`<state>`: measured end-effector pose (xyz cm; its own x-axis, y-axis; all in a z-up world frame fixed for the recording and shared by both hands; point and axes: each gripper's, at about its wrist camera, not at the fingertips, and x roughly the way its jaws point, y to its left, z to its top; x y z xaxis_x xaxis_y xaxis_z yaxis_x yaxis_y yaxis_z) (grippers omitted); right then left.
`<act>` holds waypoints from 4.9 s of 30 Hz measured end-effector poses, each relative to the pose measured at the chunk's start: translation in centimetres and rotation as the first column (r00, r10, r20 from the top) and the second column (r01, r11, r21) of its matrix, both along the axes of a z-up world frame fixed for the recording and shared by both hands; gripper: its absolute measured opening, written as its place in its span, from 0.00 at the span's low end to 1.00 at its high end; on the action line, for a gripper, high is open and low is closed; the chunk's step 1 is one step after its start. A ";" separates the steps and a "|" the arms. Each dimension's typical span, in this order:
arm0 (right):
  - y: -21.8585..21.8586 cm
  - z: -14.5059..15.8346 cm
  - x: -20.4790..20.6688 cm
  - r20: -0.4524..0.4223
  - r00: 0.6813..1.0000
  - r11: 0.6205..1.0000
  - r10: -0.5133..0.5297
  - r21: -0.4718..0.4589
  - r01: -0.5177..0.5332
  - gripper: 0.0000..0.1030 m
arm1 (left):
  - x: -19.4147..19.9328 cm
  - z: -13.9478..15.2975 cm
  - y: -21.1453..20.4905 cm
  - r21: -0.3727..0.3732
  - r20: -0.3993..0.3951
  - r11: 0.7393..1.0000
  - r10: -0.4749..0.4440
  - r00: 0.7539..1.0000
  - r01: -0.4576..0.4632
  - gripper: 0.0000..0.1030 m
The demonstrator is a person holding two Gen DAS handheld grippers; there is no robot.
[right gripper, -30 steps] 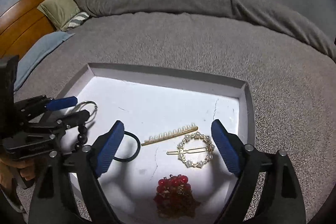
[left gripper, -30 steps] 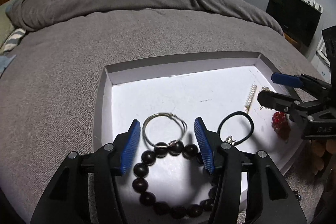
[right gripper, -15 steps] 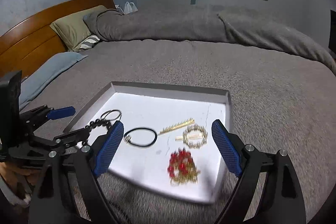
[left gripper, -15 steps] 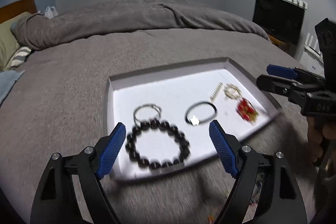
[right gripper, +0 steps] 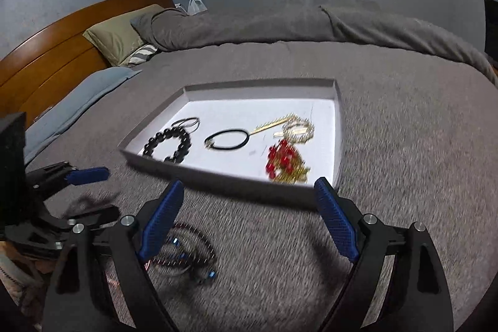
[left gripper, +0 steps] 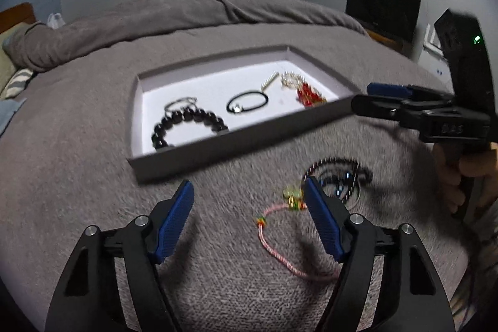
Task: Organize jewelry
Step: 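Move both grippers back to the remaining bracelets and close the left on the pink cord, then hold the pink cord bracelet in the left gripper while the right grasps the garnet bead bracelet, then carry the pink cord and garnet bracelets over the grey box, then open both grippers to drop the bracelets into the box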
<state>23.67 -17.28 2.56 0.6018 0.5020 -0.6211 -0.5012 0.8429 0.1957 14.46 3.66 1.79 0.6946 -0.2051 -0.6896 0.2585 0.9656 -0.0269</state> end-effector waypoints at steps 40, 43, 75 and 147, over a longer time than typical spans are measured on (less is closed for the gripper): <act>1.7 -4.3 -1.4 -0.202 0.960 0.981 0.194 0.036 -0.191 0.07 | -0.2 -1.5 2.2 0.041 -0.074 0.999 0.025 0.997 -0.022 0.06; 1.4 -3.4 -2.0 -0.166 0.967 0.981 0.193 0.040 -0.189 0.06 | -0.2 -1.6 2.2 0.044 -0.076 0.999 0.026 0.997 -0.023 0.06; -0.6 -4.2 0.5 -0.158 0.986 0.992 0.046 -0.105 -0.063 0.11 | 0.7 -3.1 1.8 0.063 -0.136 0.998 0.019 0.991 -0.010 0.19; 2.5 1.1 6.5 -0.025 0.997 0.994 0.070 0.085 -0.067 0.06 | 10.3 3.1 -0.3 -0.166 0.115 0.986 0.054 0.992 -0.034 0.06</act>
<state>30.16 -14.76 3.62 0.5470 0.5929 -0.5910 -0.5506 0.7866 0.2795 24.72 3.36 4.87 0.7806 -0.2756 -0.5610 0.2267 0.9613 -0.1569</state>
